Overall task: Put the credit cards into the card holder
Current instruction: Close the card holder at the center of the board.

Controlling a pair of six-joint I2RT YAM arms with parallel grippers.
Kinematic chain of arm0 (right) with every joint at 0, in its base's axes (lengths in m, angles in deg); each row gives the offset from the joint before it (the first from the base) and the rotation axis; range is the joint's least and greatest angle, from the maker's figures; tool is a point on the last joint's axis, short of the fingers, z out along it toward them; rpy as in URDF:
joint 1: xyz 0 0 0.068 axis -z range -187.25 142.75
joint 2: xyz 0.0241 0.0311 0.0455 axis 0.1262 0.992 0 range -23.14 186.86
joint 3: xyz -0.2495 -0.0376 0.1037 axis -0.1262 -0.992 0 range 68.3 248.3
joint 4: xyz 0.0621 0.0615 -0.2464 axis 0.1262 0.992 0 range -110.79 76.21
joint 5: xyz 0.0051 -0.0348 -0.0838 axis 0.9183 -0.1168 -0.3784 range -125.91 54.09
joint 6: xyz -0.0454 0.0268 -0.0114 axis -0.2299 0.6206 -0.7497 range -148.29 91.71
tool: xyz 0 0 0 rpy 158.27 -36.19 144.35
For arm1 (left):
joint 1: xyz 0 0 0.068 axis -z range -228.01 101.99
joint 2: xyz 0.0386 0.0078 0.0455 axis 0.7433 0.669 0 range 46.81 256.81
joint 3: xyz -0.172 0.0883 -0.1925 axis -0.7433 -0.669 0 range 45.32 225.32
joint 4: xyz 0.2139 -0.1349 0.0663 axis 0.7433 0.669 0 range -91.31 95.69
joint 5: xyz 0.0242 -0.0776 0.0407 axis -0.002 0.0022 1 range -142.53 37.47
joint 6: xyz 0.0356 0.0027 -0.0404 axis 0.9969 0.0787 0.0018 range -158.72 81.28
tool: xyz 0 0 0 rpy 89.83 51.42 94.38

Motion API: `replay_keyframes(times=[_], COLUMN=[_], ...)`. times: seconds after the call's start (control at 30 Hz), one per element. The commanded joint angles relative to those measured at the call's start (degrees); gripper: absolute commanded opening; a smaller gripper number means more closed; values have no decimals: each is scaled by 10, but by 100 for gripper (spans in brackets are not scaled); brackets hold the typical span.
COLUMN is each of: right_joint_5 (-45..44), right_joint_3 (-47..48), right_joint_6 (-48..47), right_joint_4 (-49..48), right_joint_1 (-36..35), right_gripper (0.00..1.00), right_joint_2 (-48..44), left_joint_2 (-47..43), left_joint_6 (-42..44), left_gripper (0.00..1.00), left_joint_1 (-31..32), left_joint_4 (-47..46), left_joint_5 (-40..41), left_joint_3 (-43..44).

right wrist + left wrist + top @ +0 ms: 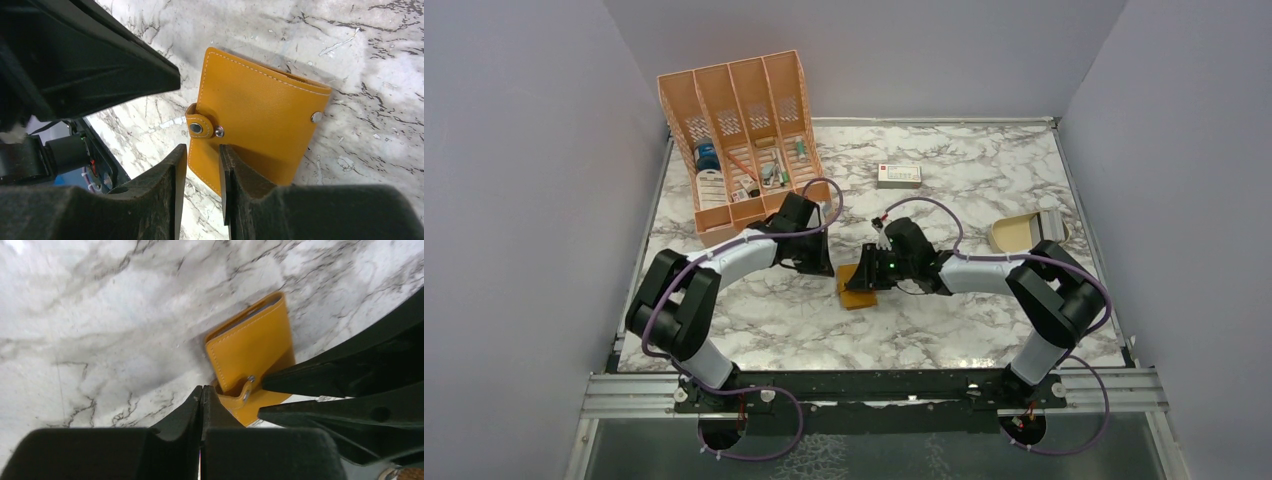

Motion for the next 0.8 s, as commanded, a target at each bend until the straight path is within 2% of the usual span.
replay_keyframes(times=[0.0,0.17,0.37,0.77], right_joint_5=[-6,-4,-10,-18], right_joint_3=[18,27,32,22], right_joint_6=[2,1,1,8], right_joint_4=[21,23,26,15], right_joint_1=[-1,-1,-1,-1], right_gripper=[31,31,33,34], right_joint_2=[10,12,14,17], left_joint_2=[10,-2,-14,-39], left_joint_6=[-35,-64,-78,-81], left_gripper=[0,0,0,0], left_joint_1=[-1,-1,-1,-1], left_joint_4=[-13,-70,-90,-76], left_joint_5=[-35,-69,-71,-54], left_joint_3=[-34,-62,-70,-72])
